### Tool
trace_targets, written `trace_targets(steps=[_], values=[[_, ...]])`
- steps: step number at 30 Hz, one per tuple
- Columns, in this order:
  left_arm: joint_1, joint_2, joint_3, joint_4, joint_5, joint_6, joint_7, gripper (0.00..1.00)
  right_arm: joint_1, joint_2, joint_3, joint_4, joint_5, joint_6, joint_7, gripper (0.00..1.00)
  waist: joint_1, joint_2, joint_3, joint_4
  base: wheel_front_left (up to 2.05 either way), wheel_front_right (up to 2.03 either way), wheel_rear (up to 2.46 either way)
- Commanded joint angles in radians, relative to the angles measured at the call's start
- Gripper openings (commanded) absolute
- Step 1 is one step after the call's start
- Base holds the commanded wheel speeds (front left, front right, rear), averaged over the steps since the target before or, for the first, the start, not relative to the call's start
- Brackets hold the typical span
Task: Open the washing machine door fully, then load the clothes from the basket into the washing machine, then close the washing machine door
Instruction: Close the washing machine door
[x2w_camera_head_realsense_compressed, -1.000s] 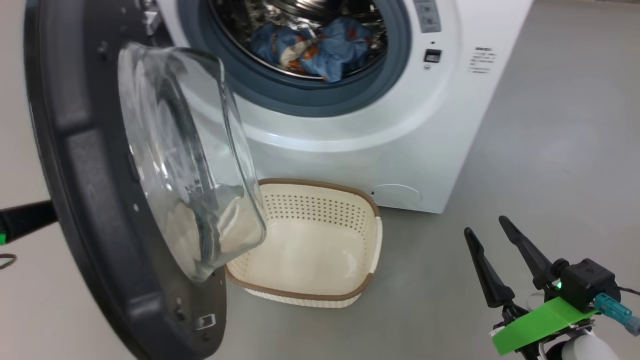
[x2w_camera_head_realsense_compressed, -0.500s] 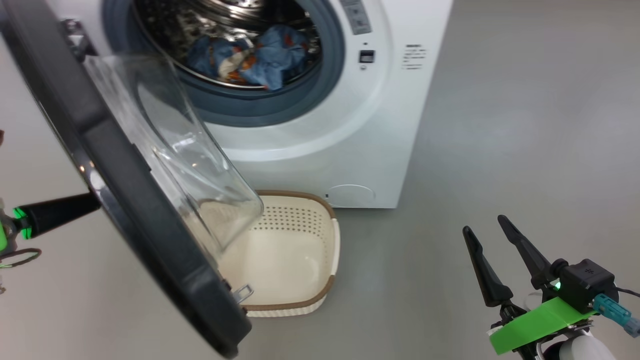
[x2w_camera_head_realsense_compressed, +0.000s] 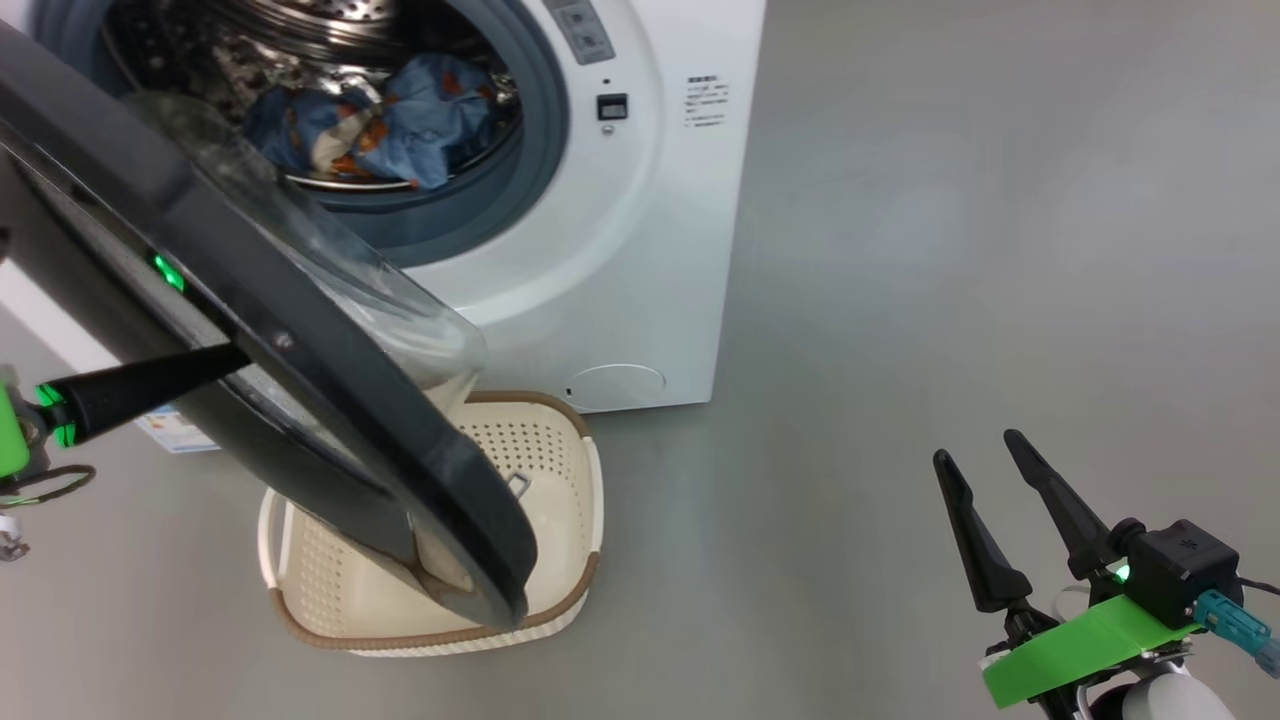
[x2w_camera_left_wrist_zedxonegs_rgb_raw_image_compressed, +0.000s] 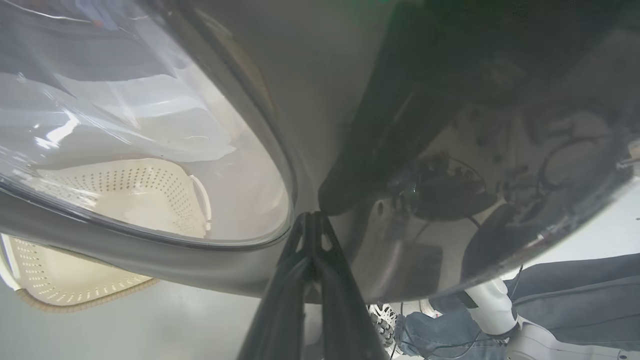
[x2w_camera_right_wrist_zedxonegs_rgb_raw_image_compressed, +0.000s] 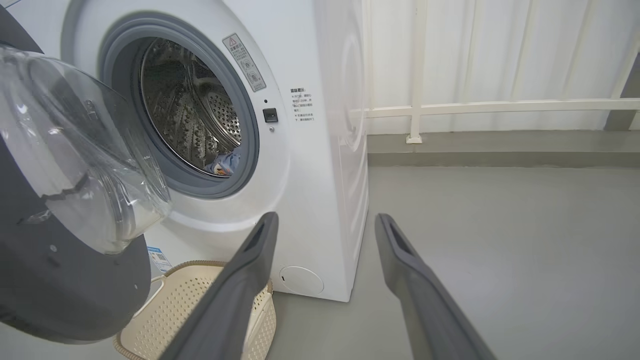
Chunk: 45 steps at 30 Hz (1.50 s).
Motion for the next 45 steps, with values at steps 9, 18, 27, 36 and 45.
trace_targets(steps=[9,18,27,36,45], values=[[-0.081,0.035,0.024,-0.011,0.014,-0.010,-0.036,0.00,-0.005,-0.001,0.006,-0.031,-0.008,0.002,-0.005,1.00,0.0001,-0.0001,0.017,-0.047,0.00,0.00,0.00],[-0.063,0.045,0.019,-0.009,0.002,-0.010,-0.047,0.00,-0.005,0.004,-0.002,-0.031,-0.011,0.002,-0.005,1.00,0.0001,-0.0001,0.017,-0.040,0.00,0.00,0.00],[0.001,0.054,0.033,-0.005,-0.001,-0.010,-0.093,0.00,-0.002,0.002,-0.003,-0.028,-0.011,0.002,-0.005,1.00,0.0001,-0.0001,0.006,-0.021,0.00,0.00,0.00],[0.112,0.059,0.051,0.001,-0.001,-0.010,-0.168,0.07,0.003,-0.008,0.003,-0.027,-0.007,0.002,-0.005,1.00,0.0001,-0.0001,-0.008,-0.021,0.00,0.00,0.00],[0.238,0.054,0.054,0.025,0.008,-0.010,-0.265,0.25,0.008,-0.014,0.005,-0.026,-0.007,0.002,-0.005,1.00,0.0001,-0.0001,-0.020,-0.025,0.00,0.00,0.00]])
